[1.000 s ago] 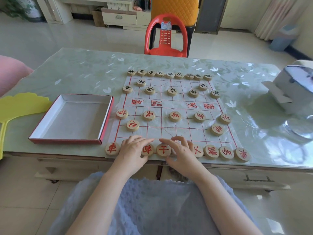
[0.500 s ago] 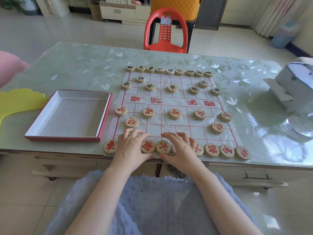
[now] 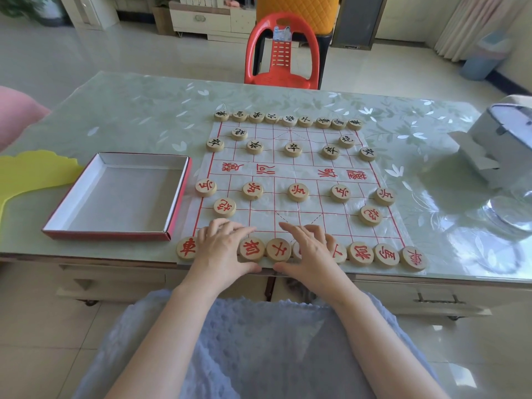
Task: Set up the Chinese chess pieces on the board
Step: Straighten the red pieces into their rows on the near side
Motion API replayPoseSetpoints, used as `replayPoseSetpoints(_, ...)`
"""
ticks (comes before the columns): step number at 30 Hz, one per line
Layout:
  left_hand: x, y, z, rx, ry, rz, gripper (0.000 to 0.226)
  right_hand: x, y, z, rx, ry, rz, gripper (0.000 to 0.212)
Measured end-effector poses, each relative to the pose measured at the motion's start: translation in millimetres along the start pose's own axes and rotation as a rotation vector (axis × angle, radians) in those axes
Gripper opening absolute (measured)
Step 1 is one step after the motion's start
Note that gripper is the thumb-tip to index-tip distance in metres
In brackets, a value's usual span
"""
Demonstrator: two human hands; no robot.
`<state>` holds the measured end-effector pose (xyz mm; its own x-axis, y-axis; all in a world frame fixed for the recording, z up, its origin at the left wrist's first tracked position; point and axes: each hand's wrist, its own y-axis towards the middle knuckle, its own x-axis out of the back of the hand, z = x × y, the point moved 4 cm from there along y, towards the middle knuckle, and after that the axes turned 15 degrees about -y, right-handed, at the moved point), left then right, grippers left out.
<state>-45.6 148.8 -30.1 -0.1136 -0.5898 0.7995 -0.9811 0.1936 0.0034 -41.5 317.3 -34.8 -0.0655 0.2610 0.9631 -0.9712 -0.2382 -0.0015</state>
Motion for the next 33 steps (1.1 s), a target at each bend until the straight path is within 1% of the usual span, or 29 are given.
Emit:
replayPoseSetpoints(2,-1,-2,-2,-0.033,-0.041,0.049,0.066,0,-2,-1,0.033,0.042,0.020,0.070)
replayPoseSetpoints(4,0,-4,-5,-0.045,-0.077,0.065,0.064,-2,-2,-1,0.056,0.021,0.008,0.069)
replayPoseSetpoints(7,3,-3,-5,-0.026,-0.085,0.028,0.060,-2,2,-1,0.023,-0.021,-0.010,0.067)
replayPoseSetpoints(10,2,1,0,-0.020,-0.006,-0.011,0.059,-3,5,3,0.004,-0.090,-0.024,0.072)
replayPoseSetpoints(12,1,3,1,-0.005,0.029,-0.047,0.062,-3,5,5,0.000,-0.119,-0.039,0.075)
replayPoseSetpoints(14,-1,2,-1,0.008,0.044,-0.058,0.068,-4,4,6,0.000,-0.084,-0.029,0.075)
replayPoseSetpoints(17,-3,-1,-2,0.006,0.005,-0.035,0.070,-4,0,2,0.002,0.030,0.006,0.067)
replayPoseSetpoints(20,-3,-3,1,-0.035,-0.022,0.008,0.060,-5,0,-1,0.015,0.049,0.021,0.058)
replayPoseSetpoints(24,-1,-1,4,-0.052,-0.013,0.001,0.056,-5,4,0,0.017,-0.034,-0.011,0.056)
replayPoseSetpoints(30,-3,3,7,-0.012,-0.004,-0.052,0.055,-6,7,3,-0.008,-0.122,-0.013,0.057)
replayPoseSetpoints(33,-3,4,6,0.001,-0.007,-0.073,0.053,-6,6,3,-0.019,-0.128,-0.004,0.058)
